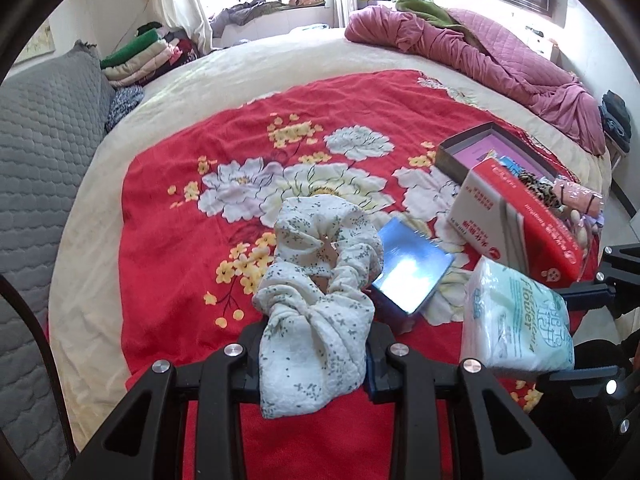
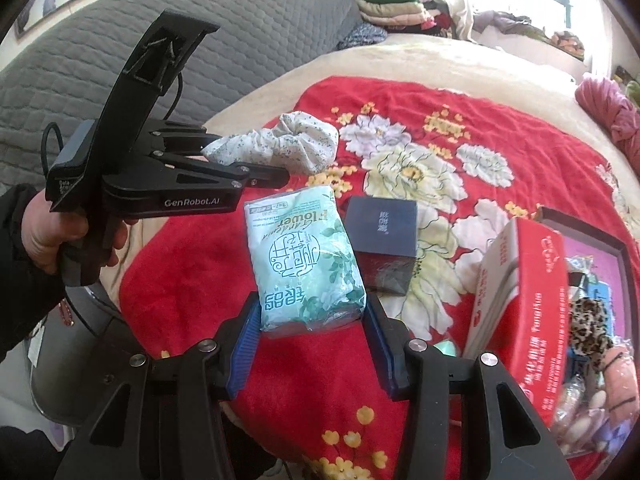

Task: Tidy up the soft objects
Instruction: 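Lift and carry the scrunchie and tissue pack over the tray with both grippers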

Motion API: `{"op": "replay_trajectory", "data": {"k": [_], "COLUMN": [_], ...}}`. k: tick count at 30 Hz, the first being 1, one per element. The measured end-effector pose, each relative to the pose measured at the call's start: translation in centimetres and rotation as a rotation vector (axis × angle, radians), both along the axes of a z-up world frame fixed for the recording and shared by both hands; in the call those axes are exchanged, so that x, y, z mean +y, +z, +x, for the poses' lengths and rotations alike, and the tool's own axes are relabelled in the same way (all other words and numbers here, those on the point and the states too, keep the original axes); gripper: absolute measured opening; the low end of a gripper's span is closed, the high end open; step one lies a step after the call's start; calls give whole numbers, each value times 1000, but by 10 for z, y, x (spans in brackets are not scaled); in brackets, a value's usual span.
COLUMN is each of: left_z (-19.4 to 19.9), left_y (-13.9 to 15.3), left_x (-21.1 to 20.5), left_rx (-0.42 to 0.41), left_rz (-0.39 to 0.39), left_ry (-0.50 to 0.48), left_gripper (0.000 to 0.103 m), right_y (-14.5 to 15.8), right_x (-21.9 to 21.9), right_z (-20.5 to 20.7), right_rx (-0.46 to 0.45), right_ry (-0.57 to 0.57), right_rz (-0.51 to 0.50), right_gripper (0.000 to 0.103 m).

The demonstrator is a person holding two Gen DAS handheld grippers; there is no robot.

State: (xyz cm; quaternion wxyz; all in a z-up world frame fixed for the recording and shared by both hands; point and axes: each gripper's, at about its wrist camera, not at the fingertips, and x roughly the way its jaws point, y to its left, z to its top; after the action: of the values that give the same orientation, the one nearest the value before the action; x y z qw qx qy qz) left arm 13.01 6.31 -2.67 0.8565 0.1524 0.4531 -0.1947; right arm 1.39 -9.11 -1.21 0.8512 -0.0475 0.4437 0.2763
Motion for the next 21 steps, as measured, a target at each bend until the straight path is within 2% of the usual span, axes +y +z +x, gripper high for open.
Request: {"op": "replay_trajectory", "data": {"k": [13, 21], "left_z": [-21, -25], "left_y": [41, 52], "left_x": [-38, -73], "left_rx": [-60, -75], "left_rz": [21, 25], "left_ry": [-42, -88], "left_gripper": [34, 34], "right_y": [38, 49], "right_x": [-39, -74], "right_z": [-23, -34], "right_rx": [-75, -96], "right_ry": [-59, -118], "right_rz": [36, 44], "right_gripper": [51, 51]}}
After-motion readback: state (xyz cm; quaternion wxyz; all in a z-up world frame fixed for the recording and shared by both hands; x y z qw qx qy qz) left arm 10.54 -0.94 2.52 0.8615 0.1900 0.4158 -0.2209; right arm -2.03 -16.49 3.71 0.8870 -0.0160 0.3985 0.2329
